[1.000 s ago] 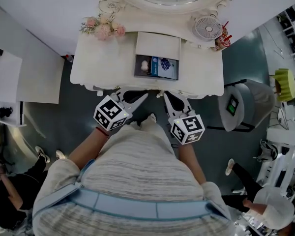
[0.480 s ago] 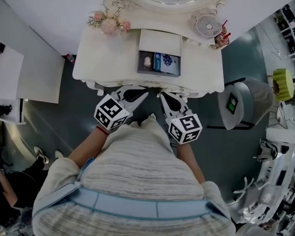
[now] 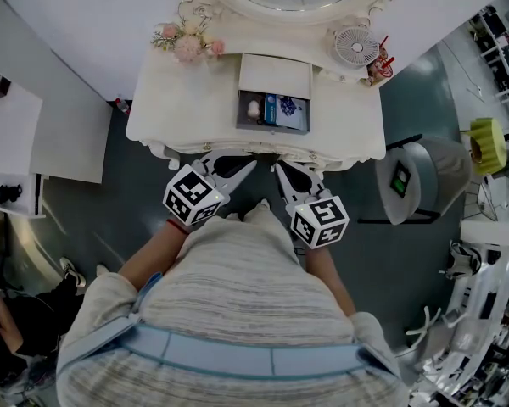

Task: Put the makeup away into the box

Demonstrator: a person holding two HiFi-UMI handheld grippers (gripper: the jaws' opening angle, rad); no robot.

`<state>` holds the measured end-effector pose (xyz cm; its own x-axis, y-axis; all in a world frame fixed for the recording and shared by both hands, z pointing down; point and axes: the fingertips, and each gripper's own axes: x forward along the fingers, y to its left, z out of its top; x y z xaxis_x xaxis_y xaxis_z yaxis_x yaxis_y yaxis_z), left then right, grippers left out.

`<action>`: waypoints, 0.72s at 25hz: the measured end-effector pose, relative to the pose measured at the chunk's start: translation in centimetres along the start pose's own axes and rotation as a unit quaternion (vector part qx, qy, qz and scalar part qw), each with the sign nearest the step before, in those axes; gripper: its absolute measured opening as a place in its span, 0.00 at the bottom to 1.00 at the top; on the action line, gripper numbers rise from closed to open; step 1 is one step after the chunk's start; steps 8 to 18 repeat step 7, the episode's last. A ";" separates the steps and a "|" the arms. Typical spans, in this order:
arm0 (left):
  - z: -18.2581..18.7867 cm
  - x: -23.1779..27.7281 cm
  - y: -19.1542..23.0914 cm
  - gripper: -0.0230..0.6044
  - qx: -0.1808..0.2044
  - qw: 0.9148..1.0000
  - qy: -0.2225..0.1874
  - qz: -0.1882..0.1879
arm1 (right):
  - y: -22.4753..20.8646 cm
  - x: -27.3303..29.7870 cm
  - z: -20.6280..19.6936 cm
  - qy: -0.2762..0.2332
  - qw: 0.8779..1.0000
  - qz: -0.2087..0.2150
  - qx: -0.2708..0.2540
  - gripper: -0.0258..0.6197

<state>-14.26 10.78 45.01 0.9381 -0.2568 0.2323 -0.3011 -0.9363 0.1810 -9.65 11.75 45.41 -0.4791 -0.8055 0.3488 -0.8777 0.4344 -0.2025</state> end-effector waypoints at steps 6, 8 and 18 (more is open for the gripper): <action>-0.1 -0.1 0.1 0.06 0.001 1.000 0.001 0.002 | 0.1 0.1 -0.2 0.003 1.000 0.003 -0.003 0.05; -0.2 -0.1 0.2 0.06 0.000 1.000 0.001 0.002 | 0.1 0.1 -0.2 0.004 1.000 0.003 -0.003 0.05; -0.2 -0.1 0.2 0.06 0.000 1.000 0.001 0.002 | 0.1 0.1 -0.2 0.004 1.000 0.003 -0.003 0.05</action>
